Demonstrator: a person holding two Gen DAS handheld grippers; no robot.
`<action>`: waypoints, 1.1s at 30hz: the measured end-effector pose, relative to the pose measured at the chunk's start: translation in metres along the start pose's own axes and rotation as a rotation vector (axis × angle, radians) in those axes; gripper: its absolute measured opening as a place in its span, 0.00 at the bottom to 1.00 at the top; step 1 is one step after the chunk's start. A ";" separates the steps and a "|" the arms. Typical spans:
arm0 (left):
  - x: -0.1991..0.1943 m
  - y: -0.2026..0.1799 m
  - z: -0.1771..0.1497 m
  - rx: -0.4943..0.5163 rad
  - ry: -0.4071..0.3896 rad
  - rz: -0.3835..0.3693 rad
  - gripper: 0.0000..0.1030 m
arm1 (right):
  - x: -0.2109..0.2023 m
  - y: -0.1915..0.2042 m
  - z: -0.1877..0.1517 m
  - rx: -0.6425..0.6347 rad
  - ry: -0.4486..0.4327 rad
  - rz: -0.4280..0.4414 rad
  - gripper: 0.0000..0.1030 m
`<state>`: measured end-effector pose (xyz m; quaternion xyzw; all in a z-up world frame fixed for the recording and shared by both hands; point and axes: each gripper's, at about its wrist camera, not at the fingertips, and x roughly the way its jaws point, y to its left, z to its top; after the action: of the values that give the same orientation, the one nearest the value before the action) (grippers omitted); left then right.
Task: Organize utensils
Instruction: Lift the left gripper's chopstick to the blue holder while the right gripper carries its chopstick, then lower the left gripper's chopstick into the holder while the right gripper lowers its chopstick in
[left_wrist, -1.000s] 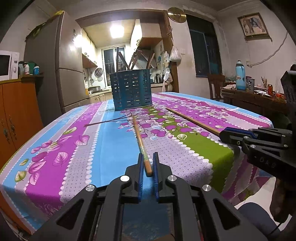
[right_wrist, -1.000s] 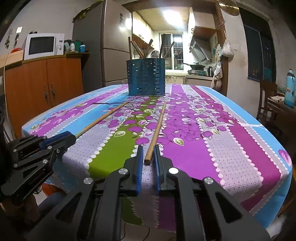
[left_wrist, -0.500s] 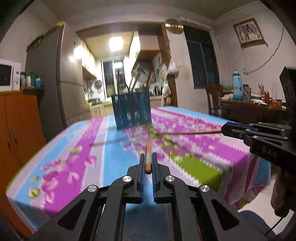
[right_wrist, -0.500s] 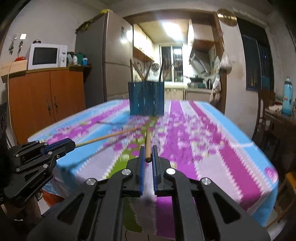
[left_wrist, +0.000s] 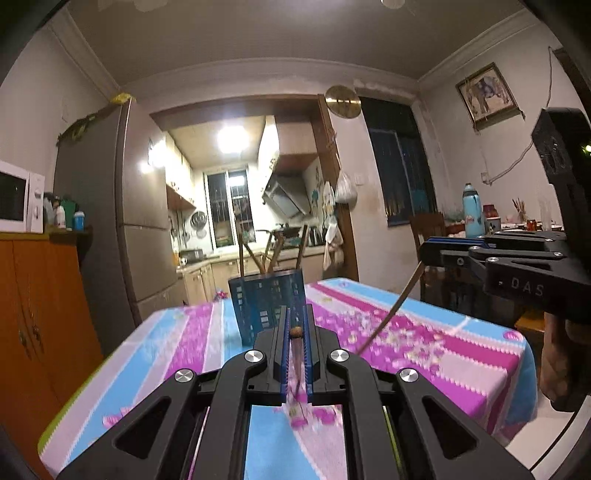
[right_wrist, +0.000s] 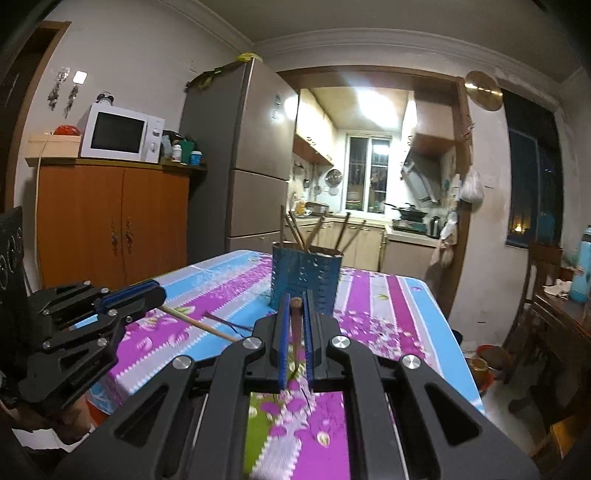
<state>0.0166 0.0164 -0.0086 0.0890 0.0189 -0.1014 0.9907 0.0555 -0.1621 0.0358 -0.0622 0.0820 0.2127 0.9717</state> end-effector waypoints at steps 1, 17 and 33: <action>0.003 0.000 0.005 0.005 -0.008 -0.001 0.08 | 0.003 -0.002 0.003 0.001 0.005 0.007 0.05; 0.090 0.033 0.065 -0.031 0.065 -0.085 0.08 | 0.065 -0.041 0.054 0.065 0.104 0.090 0.05; 0.153 0.115 0.140 -0.118 0.117 -0.054 0.08 | 0.098 -0.074 0.135 0.093 0.092 0.088 0.05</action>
<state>0.1923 0.0723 0.1401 0.0355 0.0853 -0.1215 0.9883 0.1919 -0.1681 0.1560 -0.0227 0.1390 0.2481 0.9584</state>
